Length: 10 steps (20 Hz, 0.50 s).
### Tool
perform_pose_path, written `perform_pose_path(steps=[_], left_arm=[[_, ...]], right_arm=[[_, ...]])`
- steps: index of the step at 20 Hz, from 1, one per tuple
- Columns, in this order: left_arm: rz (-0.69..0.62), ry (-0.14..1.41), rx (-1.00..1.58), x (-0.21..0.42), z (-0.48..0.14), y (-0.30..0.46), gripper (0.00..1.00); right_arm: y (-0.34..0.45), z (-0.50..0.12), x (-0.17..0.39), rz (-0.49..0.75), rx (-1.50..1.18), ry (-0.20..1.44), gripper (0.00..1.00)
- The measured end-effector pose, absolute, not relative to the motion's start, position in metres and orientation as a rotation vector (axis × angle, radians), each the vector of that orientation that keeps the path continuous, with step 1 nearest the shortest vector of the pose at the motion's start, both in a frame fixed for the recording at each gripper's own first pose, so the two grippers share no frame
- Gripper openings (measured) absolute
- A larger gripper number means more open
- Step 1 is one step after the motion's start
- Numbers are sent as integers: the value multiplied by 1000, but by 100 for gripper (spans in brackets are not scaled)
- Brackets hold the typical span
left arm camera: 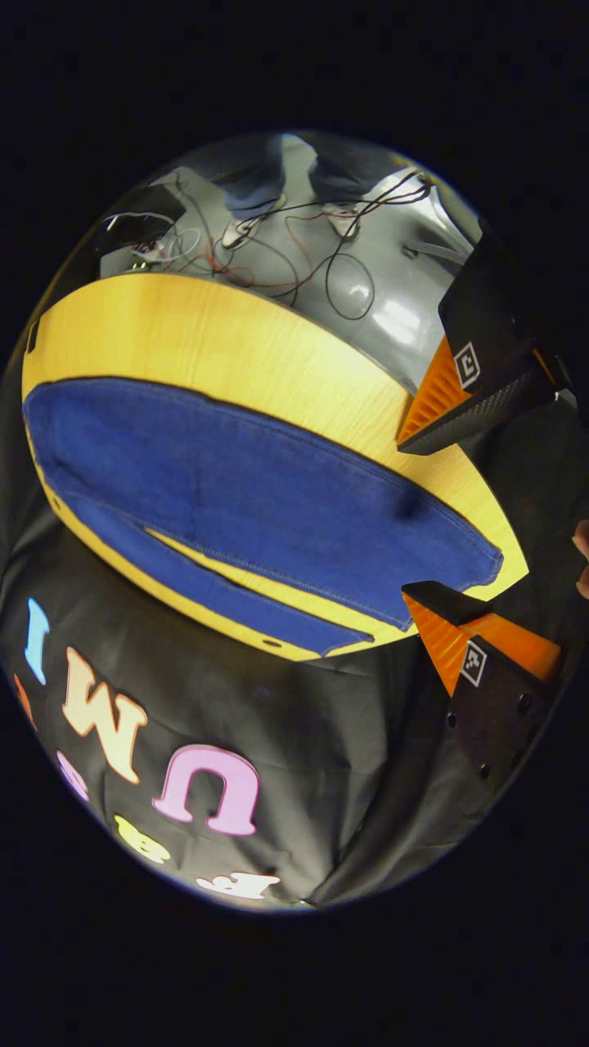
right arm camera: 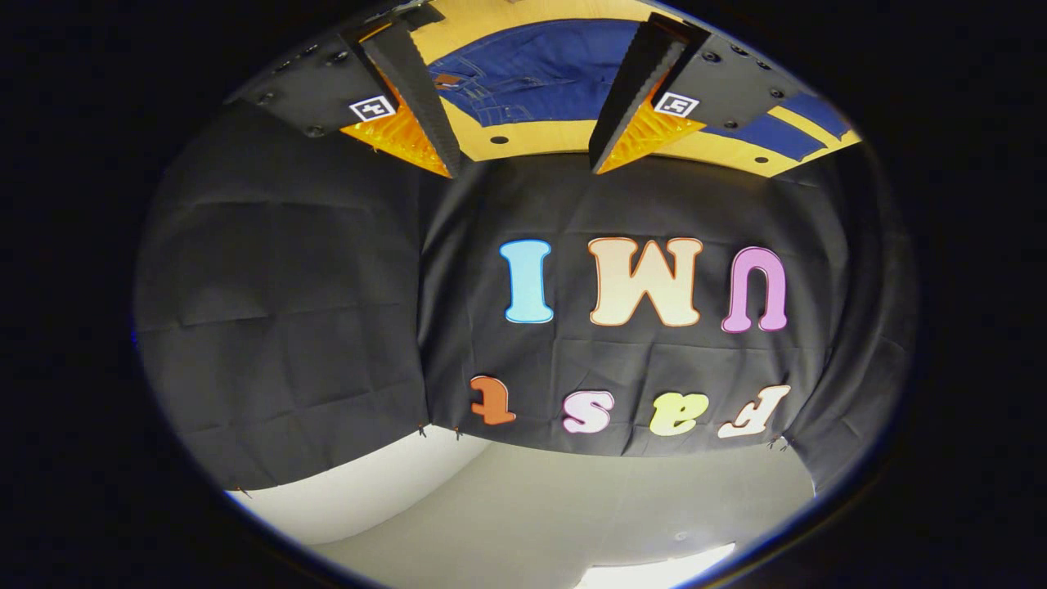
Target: Grasp the waist and the cuffs of the jeans and fold them to make the two legs overlap; first hold the waist and fold one-third of the jeans toward the cuffs, then hold the cuffs and fold the remaining one-third in the same direction to finish folding.
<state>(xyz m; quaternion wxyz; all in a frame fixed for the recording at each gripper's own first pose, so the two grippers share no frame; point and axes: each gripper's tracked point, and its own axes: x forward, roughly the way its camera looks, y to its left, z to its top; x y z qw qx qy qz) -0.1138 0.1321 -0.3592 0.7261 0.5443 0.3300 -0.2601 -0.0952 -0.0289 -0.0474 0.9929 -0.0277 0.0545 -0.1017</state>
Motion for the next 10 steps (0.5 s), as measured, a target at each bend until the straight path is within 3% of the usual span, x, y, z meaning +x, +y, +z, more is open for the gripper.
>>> perform_pose_path(steps=[5,10], left_arm=[[-616,723,1242,-104,-369,127,85],[-675,718,1297,-84,-377,123,83]], right_arm=[[-36,-52,-98,-227,-48,118,98],[-40,-54,-98,-238,-32,117,98]])
